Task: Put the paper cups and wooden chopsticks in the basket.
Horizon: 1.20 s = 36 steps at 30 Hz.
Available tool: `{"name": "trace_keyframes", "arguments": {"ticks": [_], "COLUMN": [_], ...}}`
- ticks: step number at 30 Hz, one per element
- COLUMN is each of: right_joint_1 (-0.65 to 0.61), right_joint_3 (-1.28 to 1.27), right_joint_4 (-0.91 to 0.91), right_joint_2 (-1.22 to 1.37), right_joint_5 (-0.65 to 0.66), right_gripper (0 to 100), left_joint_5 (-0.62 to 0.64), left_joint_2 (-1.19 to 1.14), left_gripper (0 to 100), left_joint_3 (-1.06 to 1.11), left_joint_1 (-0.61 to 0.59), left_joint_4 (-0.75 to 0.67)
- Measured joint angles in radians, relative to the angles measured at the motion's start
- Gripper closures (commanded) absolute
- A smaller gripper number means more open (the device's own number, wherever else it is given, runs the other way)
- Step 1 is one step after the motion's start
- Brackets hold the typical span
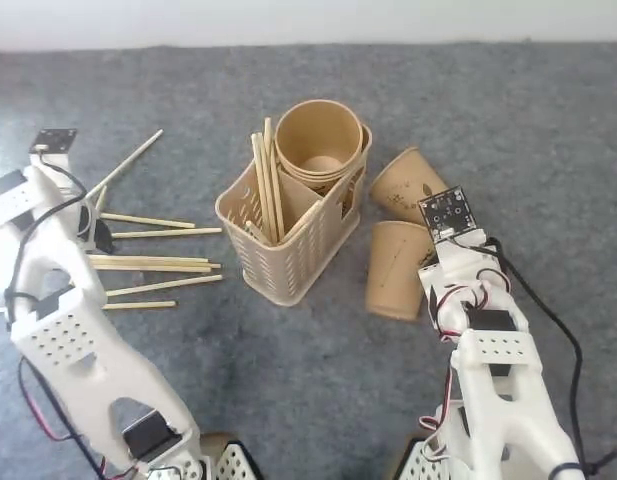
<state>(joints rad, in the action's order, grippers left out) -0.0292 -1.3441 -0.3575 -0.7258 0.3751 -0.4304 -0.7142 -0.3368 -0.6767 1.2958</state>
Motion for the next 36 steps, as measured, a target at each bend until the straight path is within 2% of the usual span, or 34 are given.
{"name": "trace_keyframes", "arguments": {"ticks": [4, 13, 24, 29, 33, 36], "right_joint_1": [0.000, 0.000, 0.000, 0.000, 0.000, 0.000], "right_joint_3": [0.000, 0.000, 0.000, 0.000, 0.000, 0.000], "right_joint_4": [0.000, 0.000, 0.000, 0.000, 0.000, 0.000], "right_joint_2": [0.000, 0.000, 0.000, 0.000, 0.000, 0.000], "right_joint_5": [0.000, 0.000, 0.000, 0.000, 0.000, 0.000], "right_gripper": [70.7, 70.7, 70.7, 70.7, 70.7, 70.7], "left_joint_5": [-0.002, -0.097, -0.121, -0.121, -0.095, -0.052], "left_joint_2": [-0.002, -0.002, -0.002, 0.005, 0.095, 0.198], "left_gripper": [85, 97, 99, 99, 99, 99], "left_joint_3": [-0.006, -0.006, -0.006, -0.081, -0.247, -0.388], "left_joint_1": [0.000, 0.008, 0.008, 0.044, 0.098, 0.133], "left_joint_4": [-0.003, 0.025, 0.037, 0.195, 0.361, 0.420]}}
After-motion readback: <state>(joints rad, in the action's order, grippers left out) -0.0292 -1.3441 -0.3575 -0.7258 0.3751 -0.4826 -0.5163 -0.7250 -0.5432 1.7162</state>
